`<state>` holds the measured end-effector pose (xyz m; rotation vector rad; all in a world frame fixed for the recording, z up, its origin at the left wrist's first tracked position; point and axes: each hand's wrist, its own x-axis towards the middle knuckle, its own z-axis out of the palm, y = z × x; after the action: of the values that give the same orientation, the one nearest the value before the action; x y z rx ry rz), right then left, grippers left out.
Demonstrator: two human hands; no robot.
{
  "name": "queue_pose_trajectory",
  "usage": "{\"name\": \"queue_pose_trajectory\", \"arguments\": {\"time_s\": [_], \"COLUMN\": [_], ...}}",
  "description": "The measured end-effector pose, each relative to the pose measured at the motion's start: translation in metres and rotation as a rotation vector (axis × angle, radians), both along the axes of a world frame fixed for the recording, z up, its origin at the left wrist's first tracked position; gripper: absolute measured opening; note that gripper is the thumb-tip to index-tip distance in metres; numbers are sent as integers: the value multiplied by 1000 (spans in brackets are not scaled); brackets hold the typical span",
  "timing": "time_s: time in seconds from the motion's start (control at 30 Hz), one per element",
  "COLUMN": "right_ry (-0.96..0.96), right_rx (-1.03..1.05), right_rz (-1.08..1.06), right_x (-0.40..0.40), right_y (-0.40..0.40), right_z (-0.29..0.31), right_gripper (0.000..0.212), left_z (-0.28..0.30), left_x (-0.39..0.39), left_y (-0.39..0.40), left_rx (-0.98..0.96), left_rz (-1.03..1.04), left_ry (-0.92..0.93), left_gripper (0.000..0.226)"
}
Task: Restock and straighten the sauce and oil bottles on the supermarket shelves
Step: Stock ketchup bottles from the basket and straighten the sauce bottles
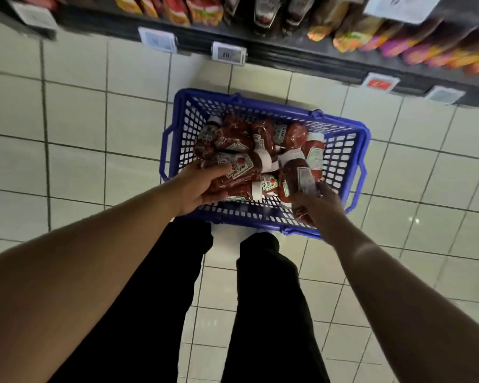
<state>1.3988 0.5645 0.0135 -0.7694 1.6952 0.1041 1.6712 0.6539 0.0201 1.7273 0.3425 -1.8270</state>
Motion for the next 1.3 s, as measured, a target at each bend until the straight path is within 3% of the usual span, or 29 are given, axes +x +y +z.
{"name": "queue_pose_trajectory", "arguments": {"time_s": [0.13, 0.33, 0.43, 0.5, 0.67, 0.77, 0.83, 0.97, 1.1, 1.17, 1.23, 1.3], "right_ry": [-389, -716, -848, -934, -1131, -1225, -1297, -1397, -1411, -1406, -1377, -1361], "right_rx": [-41, -333, -452, -510, -716, -785, -767, -798, -850, -861, -880, -879], "right_rz": [-196, -223, -262, -252, -161, -166, -152, -116, -138, -153, -178, -186], "right_x": [14, 38, 42, 43, 52, 54, 52, 53, 58, 63, 72, 79], "right_y": [15, -13, -33, -47, -77, -89, -97, -109, -127, -136, -145, -154], "right_z": [119, 327, 425, 487, 624, 674, 701, 745, 775, 789, 799, 806], "right_gripper": [59, 60, 76, 82, 107, 70, 57, 60, 69, 71, 65, 51], "left_z": [120, 336, 433, 495, 633, 695, 729, 784, 829, 848, 859, 868], "left_x": [0, 11, 9, 1, -13, -17, -18, -10, 10, 21, 32, 47], "left_y": [-15, -46, -62, -74, -106, -119, -126, -134, -152, -166, -181, -197], "left_rx": [-170, -581, -821, -986, -1218, -1346, -1444, -1544, -1554, -1549, -1529, -1495], "left_rz": [141, 127, 176, 198, 308, 360, 332, 283, 325, 305, 277, 244], "left_ry": [45, 60, 102, 118, -60, -92, -141, -313, -445, -501, -561, -607], "left_gripper": [64, 50, 53, 68, 93, 90, 83, 54, 62, 48, 35, 44]}}
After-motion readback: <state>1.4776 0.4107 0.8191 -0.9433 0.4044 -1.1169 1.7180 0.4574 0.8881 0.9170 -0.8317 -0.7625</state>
